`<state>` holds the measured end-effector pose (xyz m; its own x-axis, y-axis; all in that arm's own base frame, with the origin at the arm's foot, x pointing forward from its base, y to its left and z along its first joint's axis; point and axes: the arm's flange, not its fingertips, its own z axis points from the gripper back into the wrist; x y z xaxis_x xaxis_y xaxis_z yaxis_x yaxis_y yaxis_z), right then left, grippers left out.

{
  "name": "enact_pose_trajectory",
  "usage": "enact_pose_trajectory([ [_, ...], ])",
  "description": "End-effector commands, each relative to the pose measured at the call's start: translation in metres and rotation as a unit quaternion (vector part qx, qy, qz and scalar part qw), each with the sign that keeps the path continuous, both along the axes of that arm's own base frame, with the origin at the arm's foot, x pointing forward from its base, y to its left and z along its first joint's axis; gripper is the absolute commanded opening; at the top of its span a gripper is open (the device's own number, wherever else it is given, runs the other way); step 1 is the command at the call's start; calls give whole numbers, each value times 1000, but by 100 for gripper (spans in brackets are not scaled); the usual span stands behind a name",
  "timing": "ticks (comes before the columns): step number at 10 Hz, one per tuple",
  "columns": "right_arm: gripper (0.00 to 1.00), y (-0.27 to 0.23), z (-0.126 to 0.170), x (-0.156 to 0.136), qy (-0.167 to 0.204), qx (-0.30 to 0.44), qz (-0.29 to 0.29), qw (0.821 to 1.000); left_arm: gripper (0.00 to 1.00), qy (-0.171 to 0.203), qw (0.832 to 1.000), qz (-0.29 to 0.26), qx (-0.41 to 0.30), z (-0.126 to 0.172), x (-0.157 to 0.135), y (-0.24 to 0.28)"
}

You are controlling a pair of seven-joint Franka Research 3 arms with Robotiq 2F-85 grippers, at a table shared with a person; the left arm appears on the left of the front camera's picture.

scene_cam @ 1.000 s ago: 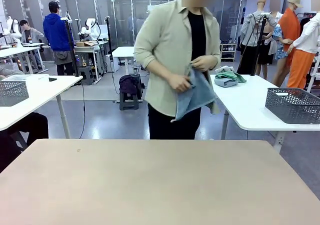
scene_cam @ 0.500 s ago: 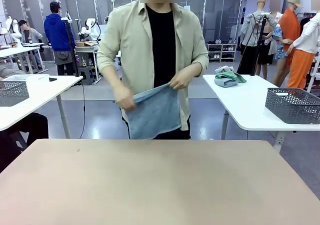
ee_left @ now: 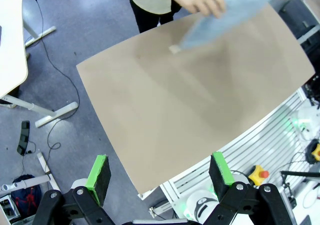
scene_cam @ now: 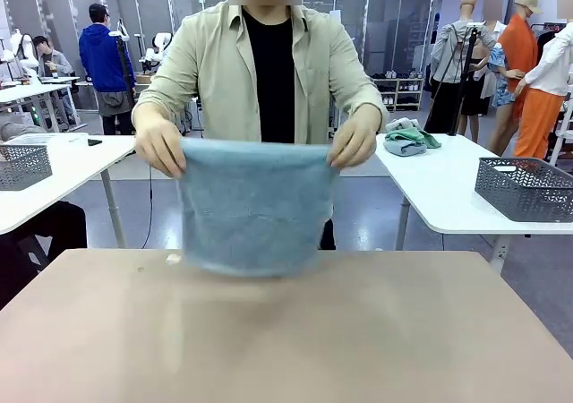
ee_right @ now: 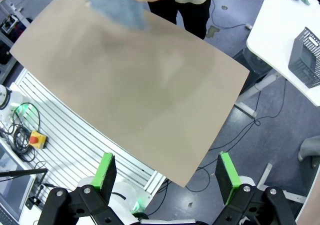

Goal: Fold the towels and place them in the basket.
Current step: When a person lays out a Towel with hook on the table, fold it in half twice.

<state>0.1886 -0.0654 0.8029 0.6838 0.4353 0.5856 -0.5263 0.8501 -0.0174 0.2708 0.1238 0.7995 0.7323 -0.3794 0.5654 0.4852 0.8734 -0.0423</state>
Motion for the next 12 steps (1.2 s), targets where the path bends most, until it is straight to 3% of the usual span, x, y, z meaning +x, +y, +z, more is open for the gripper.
enact_pose_trajectory([
  [1, 100, 0, 0, 0, 0, 0, 0, 1000, 100, -1, 1000, -1, 0, 0, -1, 0],
  [12, 100, 0, 0, 0, 0, 0, 0, 1000, 100, -1, 1000, -1, 0, 0, -1, 0],
])
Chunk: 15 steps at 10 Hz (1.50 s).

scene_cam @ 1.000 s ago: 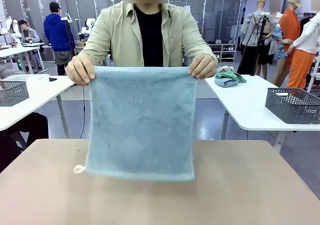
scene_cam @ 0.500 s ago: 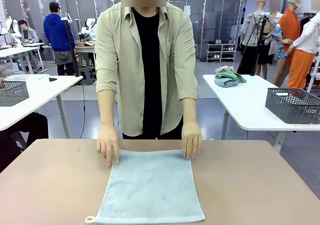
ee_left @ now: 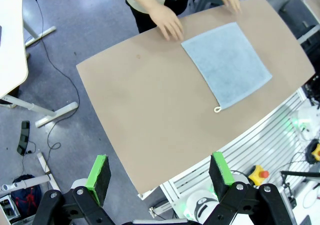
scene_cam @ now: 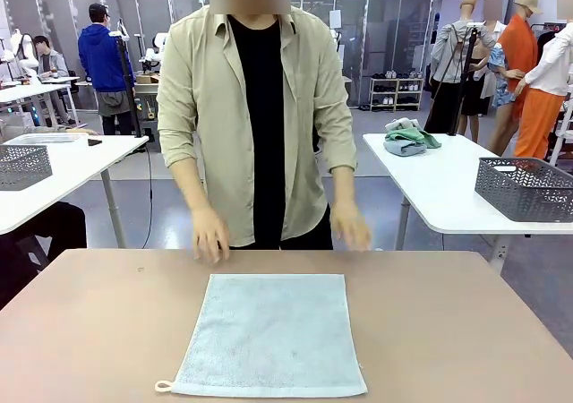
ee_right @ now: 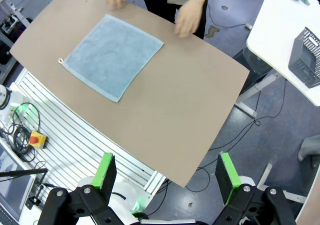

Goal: Fold the towels and place them in the basket.
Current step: When a person lays out a Towel with hook on the table, fold it in half twice.

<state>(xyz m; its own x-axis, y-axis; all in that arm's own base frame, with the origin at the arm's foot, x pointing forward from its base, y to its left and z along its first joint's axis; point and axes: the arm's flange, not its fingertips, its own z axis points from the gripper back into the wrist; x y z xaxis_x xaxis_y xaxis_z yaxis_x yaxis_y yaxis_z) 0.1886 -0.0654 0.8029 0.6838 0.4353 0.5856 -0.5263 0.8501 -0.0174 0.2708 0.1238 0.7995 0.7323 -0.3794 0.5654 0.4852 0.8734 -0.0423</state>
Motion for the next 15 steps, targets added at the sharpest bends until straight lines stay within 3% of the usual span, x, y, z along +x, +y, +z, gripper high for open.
enact_pose_trajectory([
  [1, 100, 0, 0, 0, 0, 0, 0, 1000, 100, -1, 1000, -1, 0, 0, -1, 0],
  [7, 100, 0, 0, 0, 0, 0, 0, 1000, 100, 0, 1000, 0, 0, 0, 0, 0],
  [10, 100, 36, 20, 21, -10, -78, 66, 995, 100, -22, 991, -69, 113, 16, 28, -65],
  [12, 100, 83, 24, 44, -9, -147, 152, 977, 100, -22, 974, -141, 176, 16, 50, -119],
  [15, 100, 156, -4, 65, 20, -243, 286, 927, 100, -17, 912, -308, 270, -20, 74, -212],
])
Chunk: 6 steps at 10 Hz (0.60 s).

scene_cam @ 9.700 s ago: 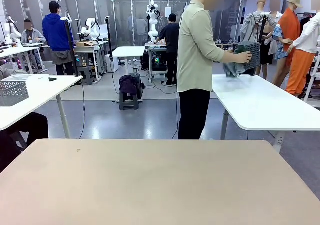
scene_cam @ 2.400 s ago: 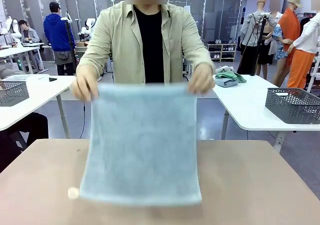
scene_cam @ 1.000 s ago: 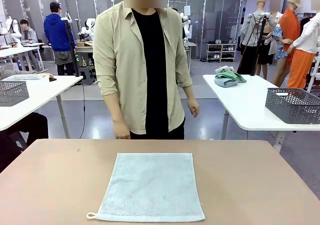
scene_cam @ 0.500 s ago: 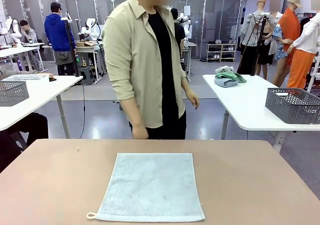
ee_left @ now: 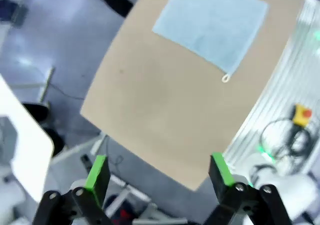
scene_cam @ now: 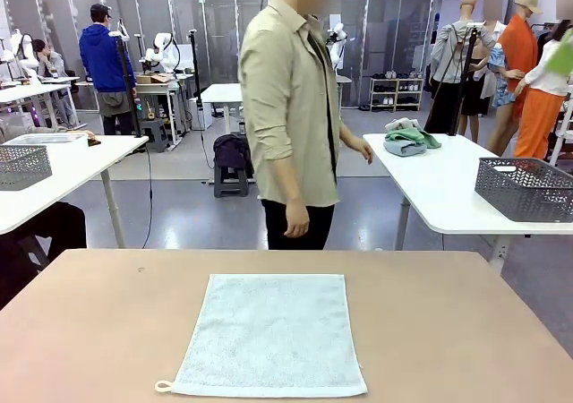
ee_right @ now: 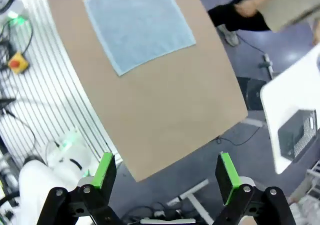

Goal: Fold the towels and place them in the basket.
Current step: When a person lays out a Towel with hook on the table, fold it in half twice.

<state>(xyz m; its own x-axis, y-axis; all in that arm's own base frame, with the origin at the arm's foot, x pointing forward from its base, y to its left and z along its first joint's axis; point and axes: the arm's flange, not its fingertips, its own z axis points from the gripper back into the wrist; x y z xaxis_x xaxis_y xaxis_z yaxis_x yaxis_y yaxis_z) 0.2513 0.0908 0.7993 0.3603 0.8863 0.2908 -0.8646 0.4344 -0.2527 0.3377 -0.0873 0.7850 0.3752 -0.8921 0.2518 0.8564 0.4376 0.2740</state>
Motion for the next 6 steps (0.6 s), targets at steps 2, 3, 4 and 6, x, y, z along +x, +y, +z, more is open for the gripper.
enact_pose_trajectory([
  [2, 100, 38, -38, 6, 18, -64, 127, 990, 100, 2, 988, -140, 69, -47, 10, -44],
  [3, 100, 53, -57, 6, 20, -65, 148, 987, 100, 11, 982, -174, 78, -64, 9, -59],
  [4, 100, 67, -74, 5, 32, -68, 164, 983, 100, 22, 974, -204, 95, -80, 7, -72],
  [6, 100, 84, -100, 6, 53, -82, 193, 976, 100, 33, 961, -251, 116, -105, 5, -88],
])
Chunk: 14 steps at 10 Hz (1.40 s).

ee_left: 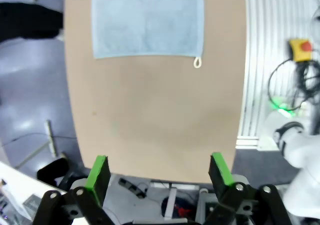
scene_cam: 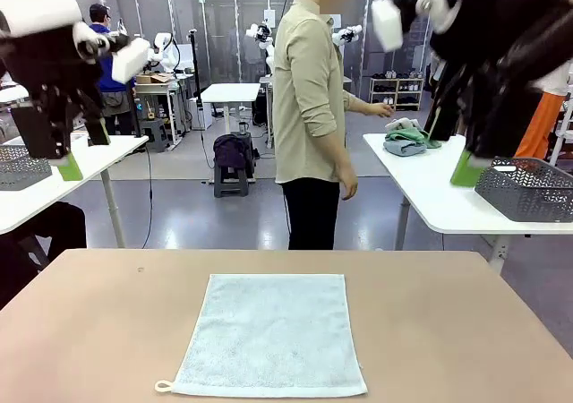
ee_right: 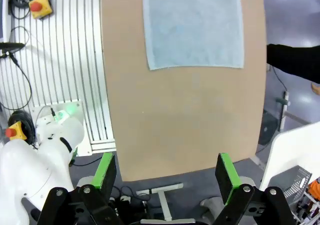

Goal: Fold the towels and place them in the basket.
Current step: When a person lays out a Towel with hook on the table, fold it in half twice.

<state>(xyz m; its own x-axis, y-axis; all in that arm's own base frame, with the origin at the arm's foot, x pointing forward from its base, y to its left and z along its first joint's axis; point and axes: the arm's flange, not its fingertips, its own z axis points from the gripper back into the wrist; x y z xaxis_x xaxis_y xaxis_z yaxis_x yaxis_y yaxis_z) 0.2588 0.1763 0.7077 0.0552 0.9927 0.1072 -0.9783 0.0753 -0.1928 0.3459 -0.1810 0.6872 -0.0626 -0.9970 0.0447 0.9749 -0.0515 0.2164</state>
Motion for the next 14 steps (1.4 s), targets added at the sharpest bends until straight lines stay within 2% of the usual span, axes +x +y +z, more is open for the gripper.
enact_pose_trajectory([
  [1, 100, 2, -13, -2, 7, -1, 33, 999, 100, -14, 1000, -25, 10, -13, -4, 3],
  [3, 100, 5, -17, 1, 15, -9, 32, 999, 100, -19, 999, -27, 8, -16, -3, 1],
  [4, 100, 6, -16, 0, 12, -10, 17, 1000, 100, 4, 1000, -19, 7, -14, 0, -4],
  [10, 100, 6, -15, 0, 12, -10, 18, 1000, 100, 3, 1000, -21, 7, -15, 1, -5],
  [11, 100, 11, -23, 11, 20, -6, 11, 1000, 100, -2, 1000, -16, -19, -26, 10, -16],
  [12, 100, 14, -37, 19, 27, 0, 8, 1000, 100, 15, 999, -20, -26, -45, 20, -22],
  [14, 100, 16, -82, 38, 53, 27, 3, 998, 100, 45, 997, -38, -40, -96, 35, -35],
])
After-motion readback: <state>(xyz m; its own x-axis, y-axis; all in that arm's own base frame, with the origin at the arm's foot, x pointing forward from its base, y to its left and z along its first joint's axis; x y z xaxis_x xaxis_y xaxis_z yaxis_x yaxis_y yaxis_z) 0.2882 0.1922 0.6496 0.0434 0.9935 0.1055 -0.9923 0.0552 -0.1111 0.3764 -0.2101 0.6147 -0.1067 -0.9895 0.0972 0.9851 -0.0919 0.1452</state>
